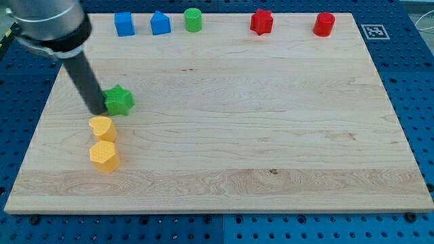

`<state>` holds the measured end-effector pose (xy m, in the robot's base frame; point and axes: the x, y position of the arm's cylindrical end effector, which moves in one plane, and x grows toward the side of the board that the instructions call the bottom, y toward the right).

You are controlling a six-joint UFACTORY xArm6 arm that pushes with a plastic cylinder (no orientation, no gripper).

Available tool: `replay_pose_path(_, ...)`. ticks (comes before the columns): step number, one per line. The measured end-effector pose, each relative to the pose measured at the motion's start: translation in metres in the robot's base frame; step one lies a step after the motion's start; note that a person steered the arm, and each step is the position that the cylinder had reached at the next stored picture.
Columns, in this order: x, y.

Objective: Push the green star to the top center

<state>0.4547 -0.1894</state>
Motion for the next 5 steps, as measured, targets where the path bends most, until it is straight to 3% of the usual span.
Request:
replay_pose_path(3,0.001,0.098)
replay_pose_path(5,-0.017,0.063)
